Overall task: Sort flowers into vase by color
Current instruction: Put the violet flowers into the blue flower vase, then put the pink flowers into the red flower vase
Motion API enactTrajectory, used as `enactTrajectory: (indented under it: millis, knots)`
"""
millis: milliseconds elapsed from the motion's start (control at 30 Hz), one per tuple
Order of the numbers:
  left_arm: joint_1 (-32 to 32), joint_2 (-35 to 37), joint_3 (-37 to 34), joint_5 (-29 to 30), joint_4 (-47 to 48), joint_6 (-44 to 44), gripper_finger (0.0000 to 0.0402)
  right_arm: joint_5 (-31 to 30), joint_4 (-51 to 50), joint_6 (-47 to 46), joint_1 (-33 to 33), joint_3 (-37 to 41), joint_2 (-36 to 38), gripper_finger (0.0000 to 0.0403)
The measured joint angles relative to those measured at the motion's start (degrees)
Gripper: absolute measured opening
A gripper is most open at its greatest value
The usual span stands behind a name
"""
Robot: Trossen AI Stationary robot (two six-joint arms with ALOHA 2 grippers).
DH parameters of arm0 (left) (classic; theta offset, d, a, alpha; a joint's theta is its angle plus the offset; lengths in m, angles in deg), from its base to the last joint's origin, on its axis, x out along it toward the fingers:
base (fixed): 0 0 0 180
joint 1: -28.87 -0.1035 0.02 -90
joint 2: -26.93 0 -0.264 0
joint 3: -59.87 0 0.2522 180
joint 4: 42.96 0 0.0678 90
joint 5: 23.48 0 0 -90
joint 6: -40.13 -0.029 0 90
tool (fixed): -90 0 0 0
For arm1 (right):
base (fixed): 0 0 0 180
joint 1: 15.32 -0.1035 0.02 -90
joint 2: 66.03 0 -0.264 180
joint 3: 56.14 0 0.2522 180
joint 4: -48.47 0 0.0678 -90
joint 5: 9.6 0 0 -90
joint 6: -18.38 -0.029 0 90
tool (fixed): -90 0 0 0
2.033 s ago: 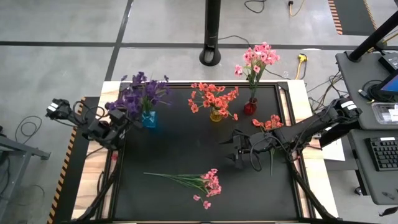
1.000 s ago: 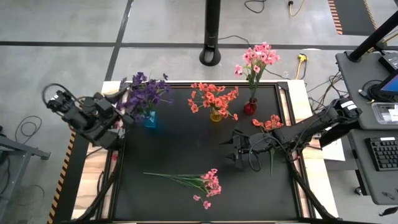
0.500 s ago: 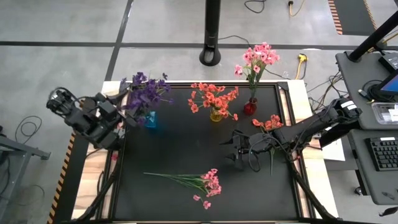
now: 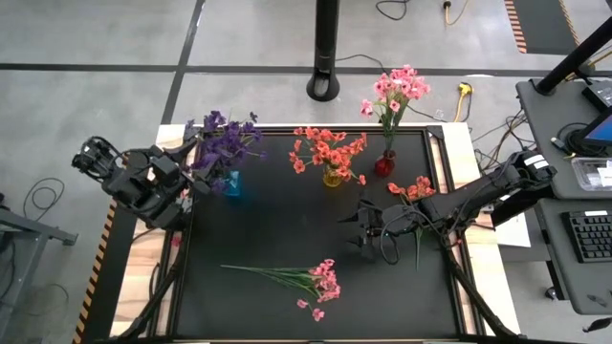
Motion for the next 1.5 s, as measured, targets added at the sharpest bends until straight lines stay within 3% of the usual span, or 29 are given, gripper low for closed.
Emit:
enactTrajectory:
  millis: [467, 733, 1000, 1200, 1367, 1500]
  knots:
    - [-3.7, 2.2, -2.5, 0.0, 0.1, 0.2, 0.0341, 0.0, 0.0, 0.0, 0.0, 0.0, 0.0, 0.0226]
    - [-3.7, 5.2, 1.6, 0.0, -0.2, 7.1, 0.0341, 0.0, 0.0, 0.0, 0.0, 0.0, 0.0, 0.0226]
    - [-3.3, 8.8, 8.1, 0.0, -0.3, 7.4, 0.0341, 0.0, 0.0, 0.0, 0.0, 0.0, 0.0, 0.0226]
    - [5.3, 5.1, 12.4, 0.0, 0.5, 11.9, 0.0341, 0.0, -1.1, -0.4, 0.0, 0.0, 0.0, 0.0226]
    - [19.2, -4.4, 24.8, -0.6, 0.7, 4.5, 0.0341, 0.0, -1.2, -0.4, 0.0, 0.0, 0.0, 0.0226]
    - [25.2, -12.7, 32.6, -0.1, 4.2, 2.4, 0.0329, 0.0, -1.6, -0.4, 0.0, 0.0, 0.0, 0.0226]
